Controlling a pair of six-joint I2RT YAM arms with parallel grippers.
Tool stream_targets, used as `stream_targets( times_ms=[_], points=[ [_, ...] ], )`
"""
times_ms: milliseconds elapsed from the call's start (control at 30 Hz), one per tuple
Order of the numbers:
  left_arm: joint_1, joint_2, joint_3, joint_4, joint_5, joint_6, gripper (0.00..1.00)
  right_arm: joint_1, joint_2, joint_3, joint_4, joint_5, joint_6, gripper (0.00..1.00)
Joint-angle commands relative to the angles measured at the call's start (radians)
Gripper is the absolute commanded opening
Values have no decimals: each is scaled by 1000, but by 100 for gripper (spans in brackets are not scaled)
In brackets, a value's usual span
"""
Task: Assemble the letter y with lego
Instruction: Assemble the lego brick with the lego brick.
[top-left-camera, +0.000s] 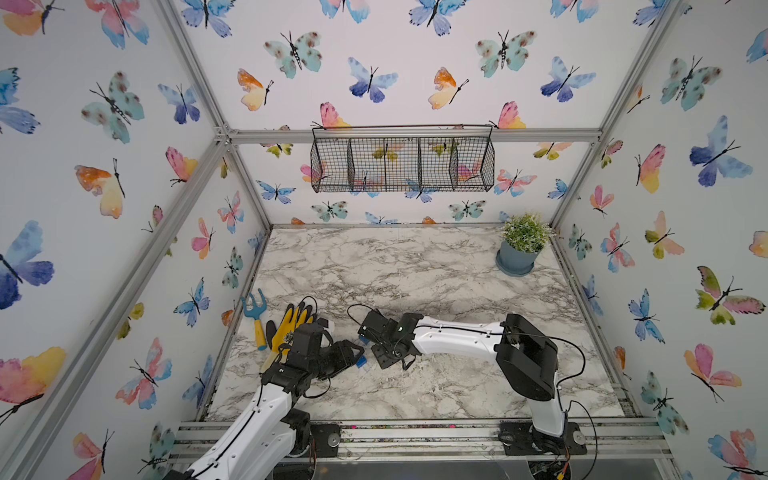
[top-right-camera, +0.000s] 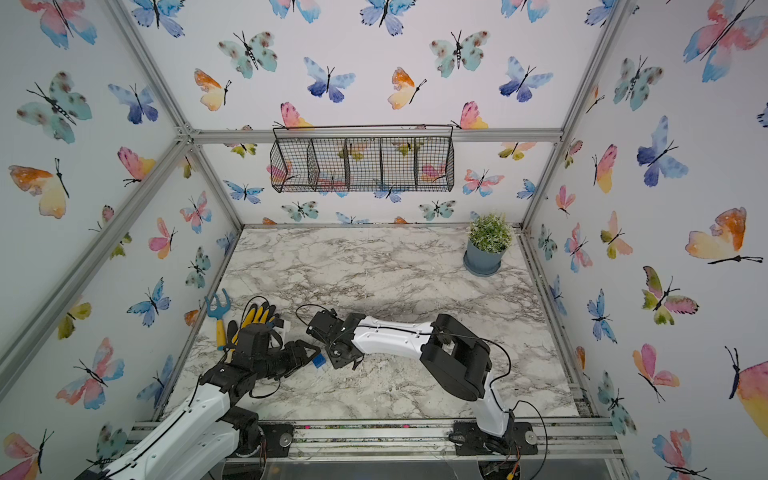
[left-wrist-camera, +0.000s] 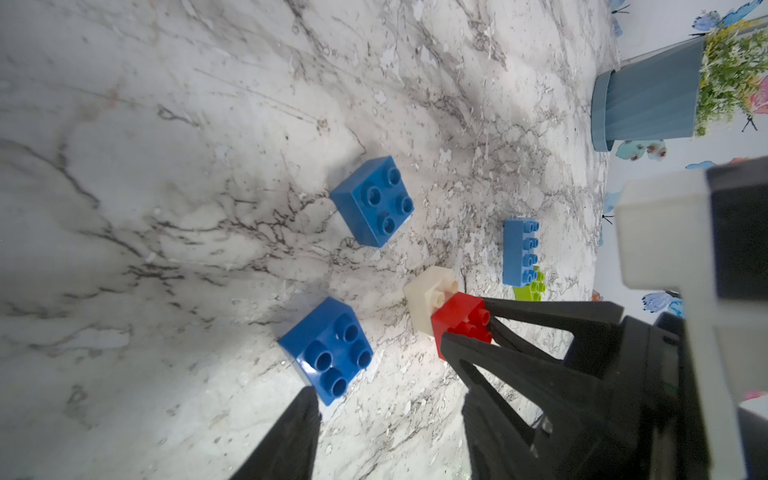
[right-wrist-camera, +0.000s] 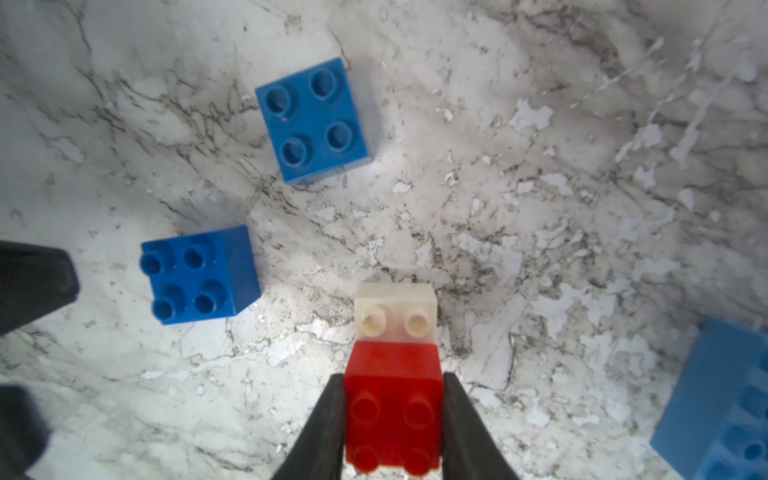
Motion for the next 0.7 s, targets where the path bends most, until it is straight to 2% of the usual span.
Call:
stream_targets(
  times_ms=[0,300,433,667],
  points=[
    [-3,-5,-7,5,15,2,56,-3,106,-77,-75,-33,40,30],
    [-4,-7,-14,6,13,-1,56,-5,103,-57,-85,-26,0,29],
    [-3,-7,-11,10,15,-2,56,-21,63,-32,-101,14,-24,30],
    [-4,-5,2,11,24,-1,57,-97,0,20,-113,76,-68,31]
  ],
)
